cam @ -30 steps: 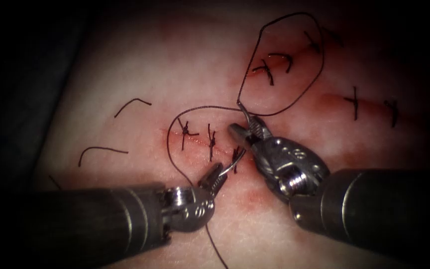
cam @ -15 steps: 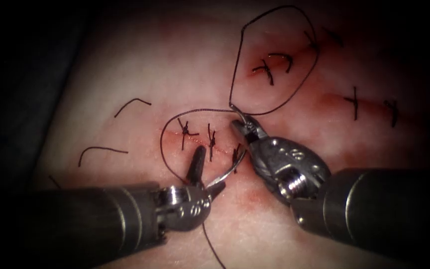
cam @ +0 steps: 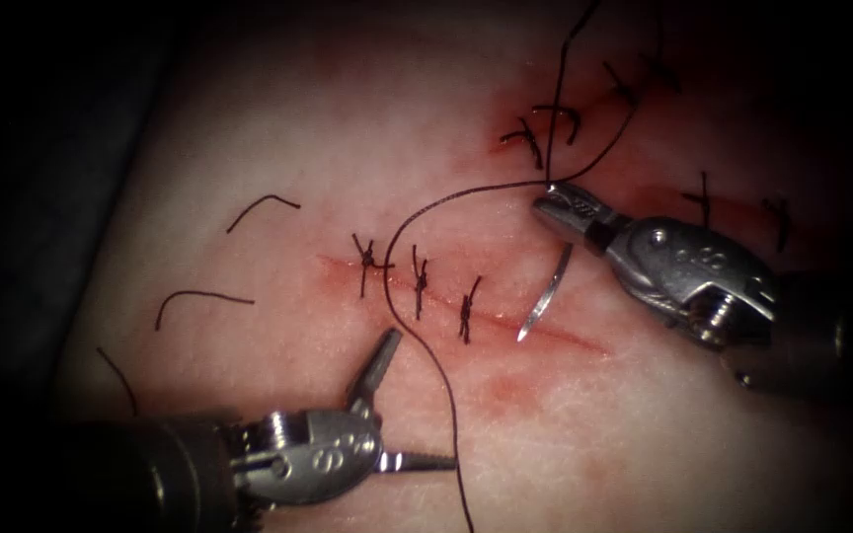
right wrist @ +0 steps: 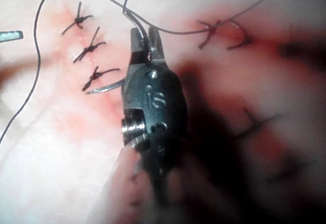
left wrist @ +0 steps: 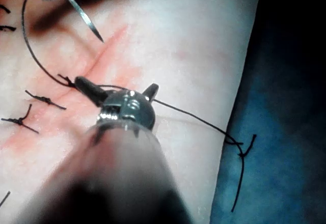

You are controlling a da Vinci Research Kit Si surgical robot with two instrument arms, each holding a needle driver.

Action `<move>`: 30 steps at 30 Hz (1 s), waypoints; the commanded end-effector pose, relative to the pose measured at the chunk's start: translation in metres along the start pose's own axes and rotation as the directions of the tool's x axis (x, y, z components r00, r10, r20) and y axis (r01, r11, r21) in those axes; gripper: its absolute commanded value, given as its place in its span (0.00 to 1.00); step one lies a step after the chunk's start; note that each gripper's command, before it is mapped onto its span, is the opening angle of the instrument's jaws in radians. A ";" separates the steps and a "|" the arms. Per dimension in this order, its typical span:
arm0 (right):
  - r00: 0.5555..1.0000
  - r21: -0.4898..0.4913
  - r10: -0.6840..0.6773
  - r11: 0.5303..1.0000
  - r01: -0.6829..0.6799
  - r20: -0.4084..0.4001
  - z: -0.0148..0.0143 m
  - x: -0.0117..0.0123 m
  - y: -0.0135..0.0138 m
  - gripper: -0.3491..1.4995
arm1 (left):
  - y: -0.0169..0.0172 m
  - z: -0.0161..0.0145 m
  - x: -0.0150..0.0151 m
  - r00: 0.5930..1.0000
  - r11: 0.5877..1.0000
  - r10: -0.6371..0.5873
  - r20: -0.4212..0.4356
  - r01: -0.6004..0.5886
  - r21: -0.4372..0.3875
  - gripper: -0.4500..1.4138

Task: Wound Closure
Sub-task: Throw the needle through the top of the cut with the right gripper.

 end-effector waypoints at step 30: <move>0.676 -0.159 -0.685 0.725 0.670 -0.273 0.0026 -0.0012 -0.0048 0.00 | -0.0001 0.0096 -0.0039 0.999 0.993 -0.016 0.036 0.020 -0.112 0.23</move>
